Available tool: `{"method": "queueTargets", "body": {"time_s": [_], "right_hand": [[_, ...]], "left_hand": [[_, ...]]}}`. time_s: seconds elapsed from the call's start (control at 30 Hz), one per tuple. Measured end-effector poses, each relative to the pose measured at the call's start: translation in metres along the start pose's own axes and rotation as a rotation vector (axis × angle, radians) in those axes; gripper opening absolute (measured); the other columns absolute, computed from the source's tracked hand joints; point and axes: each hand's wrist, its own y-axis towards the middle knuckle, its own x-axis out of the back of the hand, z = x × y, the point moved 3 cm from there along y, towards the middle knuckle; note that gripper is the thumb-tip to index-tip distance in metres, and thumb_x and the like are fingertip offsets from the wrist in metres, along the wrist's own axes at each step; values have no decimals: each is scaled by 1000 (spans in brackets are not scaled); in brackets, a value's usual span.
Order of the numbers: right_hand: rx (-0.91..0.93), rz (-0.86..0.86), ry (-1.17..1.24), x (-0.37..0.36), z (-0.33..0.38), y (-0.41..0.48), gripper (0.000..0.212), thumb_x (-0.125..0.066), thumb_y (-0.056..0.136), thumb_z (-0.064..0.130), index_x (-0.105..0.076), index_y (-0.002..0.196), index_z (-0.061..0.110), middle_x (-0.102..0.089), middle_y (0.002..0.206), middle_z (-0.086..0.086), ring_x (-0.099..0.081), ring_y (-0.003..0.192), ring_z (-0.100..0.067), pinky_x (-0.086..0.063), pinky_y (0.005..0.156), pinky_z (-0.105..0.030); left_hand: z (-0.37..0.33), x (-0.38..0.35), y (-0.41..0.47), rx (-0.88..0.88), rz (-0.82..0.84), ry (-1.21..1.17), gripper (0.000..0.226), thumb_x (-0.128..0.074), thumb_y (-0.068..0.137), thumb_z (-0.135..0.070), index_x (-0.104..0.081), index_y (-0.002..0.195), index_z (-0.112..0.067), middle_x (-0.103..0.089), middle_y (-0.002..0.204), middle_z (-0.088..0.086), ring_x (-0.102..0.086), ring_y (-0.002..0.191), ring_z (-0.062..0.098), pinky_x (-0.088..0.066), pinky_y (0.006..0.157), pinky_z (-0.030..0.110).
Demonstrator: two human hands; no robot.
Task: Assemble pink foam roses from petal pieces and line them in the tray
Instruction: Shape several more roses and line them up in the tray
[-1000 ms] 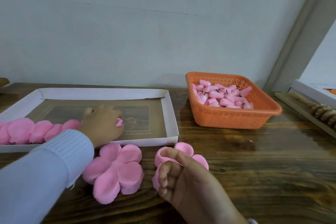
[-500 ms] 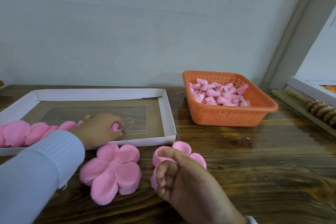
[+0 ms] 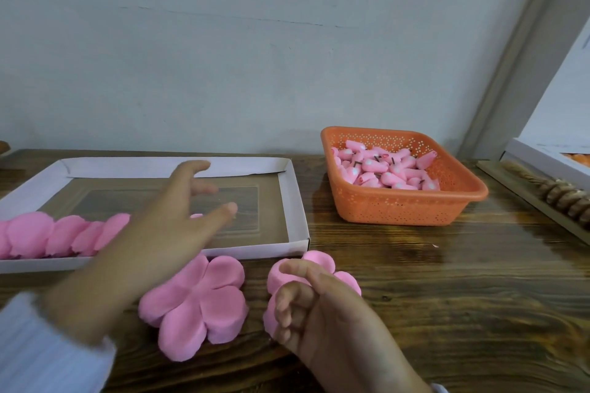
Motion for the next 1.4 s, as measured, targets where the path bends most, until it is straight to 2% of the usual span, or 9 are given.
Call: {"method": "queueTargets", "body": {"time_s": [0.1, 0.2, 0.27, 0.5, 0.67, 0.87, 1.1, 1.3, 1.4], "right_hand": [[179, -112, 24, -4, 10, -5, 27, -66, 66, -1, -61, 93, 3, -58, 60, -16, -49, 45, -19, -41, 46, -24], [411, -200, -63, -12, 28, -11, 20, -48, 86, -12, -59, 92, 3, -58, 62, -15, -50, 48, -17, -44, 47, -22], [496, -204, -190, -17, 47, -13, 25, -48, 88, -11, -62, 91, 8, -61, 68, -10, -53, 55, -14, -45, 54, -22], [664, -496, -1023, 20, 168, 49, 19, -57, 90, 7, -62, 82, 24, -66, 78, 3, -61, 71, -12, -47, 60, -22], [285, -786, -1767, 102, 239, 105, 18, -51, 89, 8, -67, 96, 2, -67, 105, -18, -59, 100, -32, -46, 86, -35], [-332, -606, -2247, 128, 236, 108, 32, -58, 94, 23, -65, 121, 8, -61, 127, -10, -55, 117, -24, -42, 104, -37], [-473, -527, -2416, 121, 225, 117, 53, -47, 98, 38, -37, 146, 16, -44, 146, -10, -43, 133, -29, -37, 110, -40], [-355, -459, -2439, 121, 221, 126, 50, -42, 98, 47, -47, 136, 14, -58, 128, -10, -53, 119, -26, -33, 111, -42], [-248, -451, -2346, 123, 218, 130, 46, -47, 96, 47, -62, 116, 9, -64, 104, -8, -58, 97, -21, -43, 93, -31]], "left_hand": [[-9, -13, -44, 15, -46, -259, 44, -68, 60, -55, -52, 100, -60, -67, 100, -24, -62, 98, -2, -44, 88, 35], [-3, -51, -70, 39, -83, -377, 28, -73, 78, -24, -61, 93, -44, -70, 90, -16, -64, 81, -4, -45, 80, 26], [-1, -76, -76, -13, -90, -257, 34, -70, 78, -4, -62, 88, -36, -68, 84, -17, -63, 75, 0, -46, 72, 16], [-6, -103, -78, -443, 18, 271, 17, -50, 68, -28, -66, 72, -25, -60, 70, -12, -57, 56, 12, -41, 57, 24], [3, -105, -76, -459, 70, 271, 15, -54, 68, -28, -68, 74, -28, -61, 75, -12, -58, 60, 9, -33, 62, 13], [5, -107, -73, -502, 2, 351, 17, -47, 65, -34, -64, 66, -31, -58, 70, -14, -43, 69, 5, -22, 59, 15], [10, -109, -73, -531, -21, 394, 19, -47, 64, -35, -65, 67, -31, -57, 69, -13, -39, 71, 6, -14, 61, 17], [12, -110, -73, -524, -32, 368, 21, -47, 65, -36, -67, 70, -32, -62, 75, -16, -44, 75, 2, -21, 62, 13], [13, -111, -73, -527, -43, 358, 21, -48, 64, -38, -67, 70, -32, -63, 76, -16, -45, 76, 1, -28, 64, 19]]}}
